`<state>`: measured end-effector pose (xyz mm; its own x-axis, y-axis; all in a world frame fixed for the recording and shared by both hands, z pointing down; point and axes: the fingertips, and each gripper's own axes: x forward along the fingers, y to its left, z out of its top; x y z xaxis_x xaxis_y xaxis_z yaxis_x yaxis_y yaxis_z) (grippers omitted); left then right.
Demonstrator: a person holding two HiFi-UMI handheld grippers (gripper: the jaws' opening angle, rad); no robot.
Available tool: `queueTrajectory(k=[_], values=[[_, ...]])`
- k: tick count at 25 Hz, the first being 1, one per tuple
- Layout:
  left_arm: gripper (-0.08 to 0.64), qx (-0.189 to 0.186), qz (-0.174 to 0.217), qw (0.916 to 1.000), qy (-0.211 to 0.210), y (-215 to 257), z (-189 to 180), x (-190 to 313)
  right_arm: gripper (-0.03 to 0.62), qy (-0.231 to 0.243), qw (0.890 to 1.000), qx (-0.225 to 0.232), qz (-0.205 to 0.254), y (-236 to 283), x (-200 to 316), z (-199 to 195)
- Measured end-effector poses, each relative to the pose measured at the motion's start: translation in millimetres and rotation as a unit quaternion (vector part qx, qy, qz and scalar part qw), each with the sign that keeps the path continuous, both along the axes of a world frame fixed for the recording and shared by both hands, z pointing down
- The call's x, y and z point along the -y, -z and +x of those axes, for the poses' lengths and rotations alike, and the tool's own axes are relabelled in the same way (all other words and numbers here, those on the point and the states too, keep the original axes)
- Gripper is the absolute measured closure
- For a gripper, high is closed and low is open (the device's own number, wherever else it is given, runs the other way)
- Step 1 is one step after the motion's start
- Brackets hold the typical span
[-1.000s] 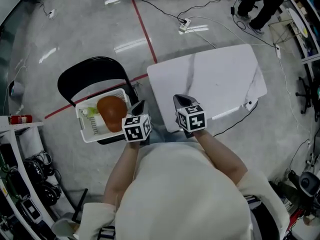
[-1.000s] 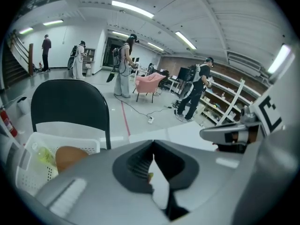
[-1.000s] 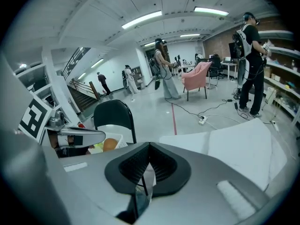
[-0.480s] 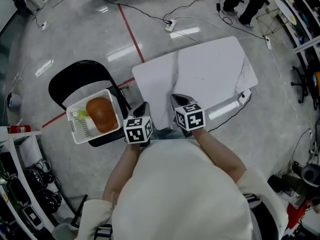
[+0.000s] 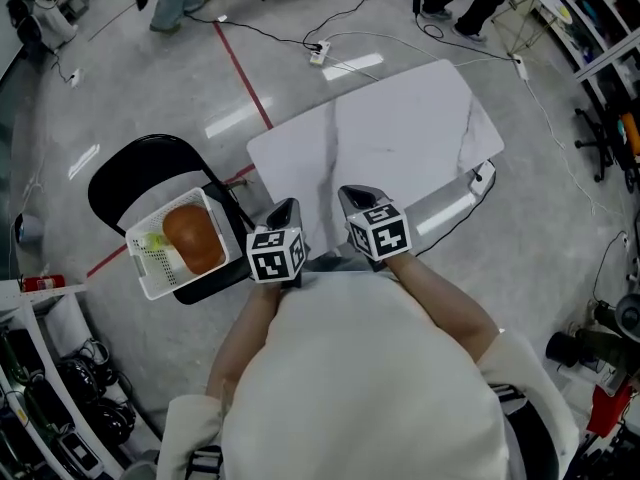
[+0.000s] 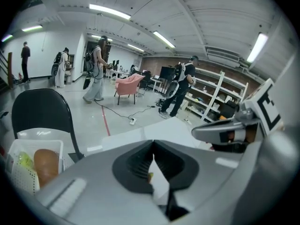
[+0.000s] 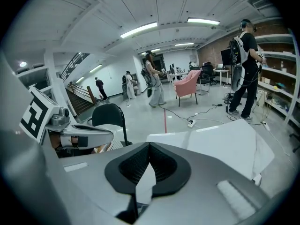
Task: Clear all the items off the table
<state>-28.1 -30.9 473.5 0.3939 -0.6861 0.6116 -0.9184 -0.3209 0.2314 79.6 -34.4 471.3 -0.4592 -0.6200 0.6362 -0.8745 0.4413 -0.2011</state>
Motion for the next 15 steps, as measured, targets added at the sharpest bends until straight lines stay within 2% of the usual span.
queueTrajectory(k=[7, 15], values=[[0.549, 0.002, 0.000, 0.9998, -0.018, 0.3, 17.7, 1.5, 0.594, -0.004, 1.000, -0.017, 0.010, 0.2, -1.5, 15.6], [0.549, 0.002, 0.000, 0.9998, -0.018, -0.1, 15.0, -3.8, 0.594, -0.001, 1.000, -0.015, 0.012, -0.2, -4.9, 12.0]])
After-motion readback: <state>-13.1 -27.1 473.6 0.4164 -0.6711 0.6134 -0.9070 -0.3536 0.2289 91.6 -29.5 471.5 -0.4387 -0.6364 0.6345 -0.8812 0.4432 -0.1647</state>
